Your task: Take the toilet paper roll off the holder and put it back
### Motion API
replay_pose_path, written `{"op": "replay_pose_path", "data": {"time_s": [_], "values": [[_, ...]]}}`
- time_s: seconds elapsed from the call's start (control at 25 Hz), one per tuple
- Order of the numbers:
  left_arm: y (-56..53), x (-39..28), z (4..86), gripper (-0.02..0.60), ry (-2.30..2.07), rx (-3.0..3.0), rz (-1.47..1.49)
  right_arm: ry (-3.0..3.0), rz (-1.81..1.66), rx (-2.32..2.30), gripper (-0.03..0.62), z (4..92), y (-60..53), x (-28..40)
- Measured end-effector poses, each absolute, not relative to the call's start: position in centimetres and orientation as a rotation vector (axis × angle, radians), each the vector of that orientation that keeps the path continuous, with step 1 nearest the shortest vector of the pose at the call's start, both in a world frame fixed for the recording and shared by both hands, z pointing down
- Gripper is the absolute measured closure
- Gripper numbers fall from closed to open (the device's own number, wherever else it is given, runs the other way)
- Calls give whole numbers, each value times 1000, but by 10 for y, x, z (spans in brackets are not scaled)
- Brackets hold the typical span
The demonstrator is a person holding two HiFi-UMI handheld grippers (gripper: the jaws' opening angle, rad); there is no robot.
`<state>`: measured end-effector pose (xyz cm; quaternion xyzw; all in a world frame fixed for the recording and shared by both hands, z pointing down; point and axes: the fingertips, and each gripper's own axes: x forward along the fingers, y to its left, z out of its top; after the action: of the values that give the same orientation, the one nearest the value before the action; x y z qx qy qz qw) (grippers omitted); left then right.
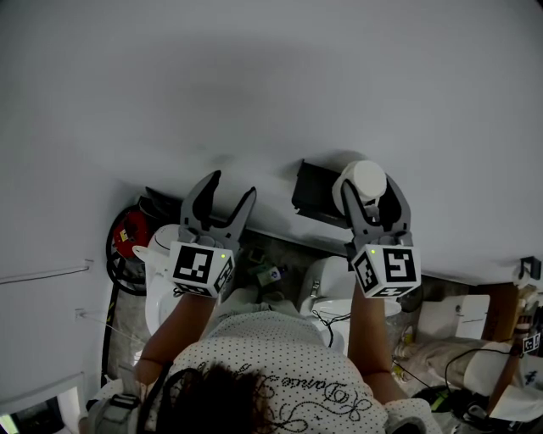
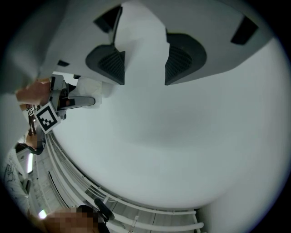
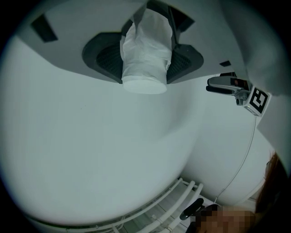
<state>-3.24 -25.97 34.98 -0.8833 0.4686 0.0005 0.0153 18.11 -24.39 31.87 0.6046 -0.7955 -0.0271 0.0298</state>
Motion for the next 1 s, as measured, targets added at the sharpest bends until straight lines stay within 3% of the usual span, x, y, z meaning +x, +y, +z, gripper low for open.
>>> {"op": "replay_pose_path", "data": {"time_s": [1.0], "values": [[-247,-19,341,282,1368,-2758,41,-2422,-116,1956,303,289,-183,203]]}}
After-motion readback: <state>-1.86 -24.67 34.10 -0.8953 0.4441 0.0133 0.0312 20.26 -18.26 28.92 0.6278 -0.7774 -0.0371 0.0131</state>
